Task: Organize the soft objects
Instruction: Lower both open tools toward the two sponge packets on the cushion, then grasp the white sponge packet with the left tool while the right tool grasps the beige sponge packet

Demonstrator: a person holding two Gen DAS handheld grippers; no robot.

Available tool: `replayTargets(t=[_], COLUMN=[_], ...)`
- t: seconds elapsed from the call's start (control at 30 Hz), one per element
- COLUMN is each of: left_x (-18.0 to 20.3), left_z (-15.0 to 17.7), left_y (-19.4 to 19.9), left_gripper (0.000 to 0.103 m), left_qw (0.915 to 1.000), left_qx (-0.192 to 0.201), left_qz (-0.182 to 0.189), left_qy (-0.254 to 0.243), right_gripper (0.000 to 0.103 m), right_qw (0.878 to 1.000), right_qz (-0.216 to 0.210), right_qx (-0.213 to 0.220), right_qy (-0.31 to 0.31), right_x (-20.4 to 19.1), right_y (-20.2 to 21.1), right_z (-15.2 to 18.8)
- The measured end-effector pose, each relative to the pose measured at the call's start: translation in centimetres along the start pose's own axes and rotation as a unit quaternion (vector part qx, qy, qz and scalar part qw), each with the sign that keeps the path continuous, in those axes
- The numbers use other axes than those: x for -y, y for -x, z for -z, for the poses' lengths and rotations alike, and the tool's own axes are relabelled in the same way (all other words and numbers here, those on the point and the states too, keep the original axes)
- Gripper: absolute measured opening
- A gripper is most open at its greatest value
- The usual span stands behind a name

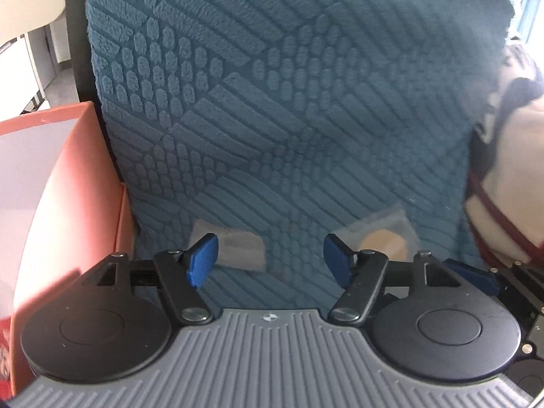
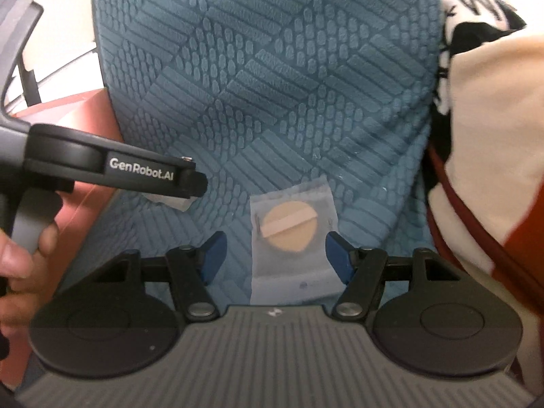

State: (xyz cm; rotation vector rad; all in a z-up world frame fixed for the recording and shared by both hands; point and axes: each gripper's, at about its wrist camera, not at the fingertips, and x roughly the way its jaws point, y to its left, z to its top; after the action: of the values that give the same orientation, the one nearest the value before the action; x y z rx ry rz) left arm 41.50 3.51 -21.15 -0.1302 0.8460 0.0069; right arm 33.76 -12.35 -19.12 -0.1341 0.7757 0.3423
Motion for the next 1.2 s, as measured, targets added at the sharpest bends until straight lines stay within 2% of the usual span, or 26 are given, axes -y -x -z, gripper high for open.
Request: replayTargets(t=[0.2, 0.33, 0.57, 0.7, 0.87, 1.03, 1.1, 1.13, 1.17, 1.2], left_x=[-0.1, 0.1, -1.3, -1.6, -1.7, -1.9, -1.8, -1.9, -2.0, -2.3], left_z=[-0.7, -1.0, -1.9, -1.9, -1.4, -0.2, 0.4, 0.6, 0.8, 0.9], left_y=[-3.4, -4.2, -4.8, -5.2, -5.5, -5.1, -5.0, -4.8, -4.6, -4.2], left_gripper=[0.077, 0.080, 0.081, 0.081, 0.081, 0.078, 0.067, 0.058, 0.055, 0.049], left_qw=[0.9986, 0.9972, 0.9964, 0.9962, 0.9958, 0.9963, 0.9964, 0.9963, 0.9963, 0.9963], left_qx=[-0.033, -0.031, -0.038, -0.048, -0.054, -0.053, -0.047, -0.043, -0.040, -0.039], left_qz=[-0.033, -0.049, -0.074, -0.071, -0.073, -0.067, -0.071, -0.074, -0.075, -0.074], left_qy=[-0.023, -0.048, -0.018, -0.014, -0.011, 0.008, 0.008, 0.009, 0.015, 0.021], right_gripper=[0.067, 0.067, 0.067, 0.068, 0.051, 0.040, 0.034, 0.027, 0.021, 0.019], right_qw=[1.000, 1.000, 0.998, 0.998, 0.998, 0.998, 0.998, 0.998, 0.998, 0.998], right_qz=[0.012, 0.016, 0.012, 0.009, 0.004, 0.010, 0.010, 0.009, 0.007, 0.005], right_qx=[-0.014, -0.019, -0.052, -0.059, -0.065, -0.066, -0.061, -0.059, -0.057, -0.053], right_qy=[0.004, 0.005, 0.032, 0.035, 0.008, -0.008, -0.016, -0.021, -0.025, -0.027], right_x=[-0.1, 0.0, -0.7, -1.0, 0.2, 1.1, 1.5, 1.7, 1.9, 2.0], right_y=[-3.6, -5.0, -8.0, -8.8, -8.8, -8.8, -8.8, -8.7, -8.6, -8.3], right_z=[-1.2, -1.7, -1.9, -1.7, -1.7, -2.0, -2.2, -2.3, -2.5, -2.6])
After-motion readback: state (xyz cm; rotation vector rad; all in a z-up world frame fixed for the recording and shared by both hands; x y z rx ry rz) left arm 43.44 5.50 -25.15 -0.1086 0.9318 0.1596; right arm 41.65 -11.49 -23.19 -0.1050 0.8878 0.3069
